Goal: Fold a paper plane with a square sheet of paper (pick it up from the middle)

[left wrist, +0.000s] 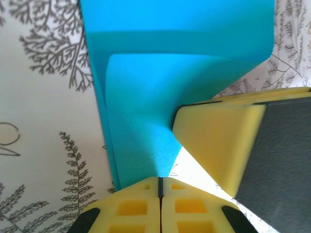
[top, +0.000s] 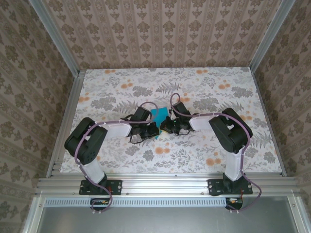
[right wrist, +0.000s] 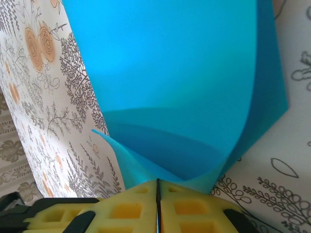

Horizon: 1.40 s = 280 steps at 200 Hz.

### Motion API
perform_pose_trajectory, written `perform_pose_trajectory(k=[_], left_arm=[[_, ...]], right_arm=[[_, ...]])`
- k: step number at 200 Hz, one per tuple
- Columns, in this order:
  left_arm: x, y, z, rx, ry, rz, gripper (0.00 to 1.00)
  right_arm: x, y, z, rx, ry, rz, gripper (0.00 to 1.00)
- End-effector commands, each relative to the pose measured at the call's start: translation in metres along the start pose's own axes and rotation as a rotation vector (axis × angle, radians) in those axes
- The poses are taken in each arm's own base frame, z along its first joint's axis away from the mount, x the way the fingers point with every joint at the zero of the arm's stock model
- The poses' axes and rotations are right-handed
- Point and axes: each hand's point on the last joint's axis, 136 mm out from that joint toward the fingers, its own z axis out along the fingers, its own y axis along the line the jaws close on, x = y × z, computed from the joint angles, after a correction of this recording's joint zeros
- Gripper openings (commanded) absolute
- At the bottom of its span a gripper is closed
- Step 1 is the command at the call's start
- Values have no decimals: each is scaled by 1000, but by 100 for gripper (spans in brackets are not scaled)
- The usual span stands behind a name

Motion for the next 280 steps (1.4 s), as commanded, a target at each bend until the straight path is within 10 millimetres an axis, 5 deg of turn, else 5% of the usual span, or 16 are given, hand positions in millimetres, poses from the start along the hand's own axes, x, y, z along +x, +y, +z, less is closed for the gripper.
perform_pose_trajectory(k=[1,96,168,199,233,280], left_arm=[[7,7,7,-4,20,-36,7],[32,55,5,-229,88,-46,5],[39,62,8,-262,121,-44,3],[36,58,7,-269,116,-34,4],[33,56,6,-269,105,-30,3],[31,54,7,-268,99,-28,3]], right_arm=[[8,-29,1,102,3,65,10],[-23,-27,-10,71,-38,46,10],[-72,-40,-17,40,-81,57,10],[-86,-21,-40,48,-137,-14,10],[-65,3,-57,21,-123,-114,11],[-12,10,-27,1,26,-144,11]])
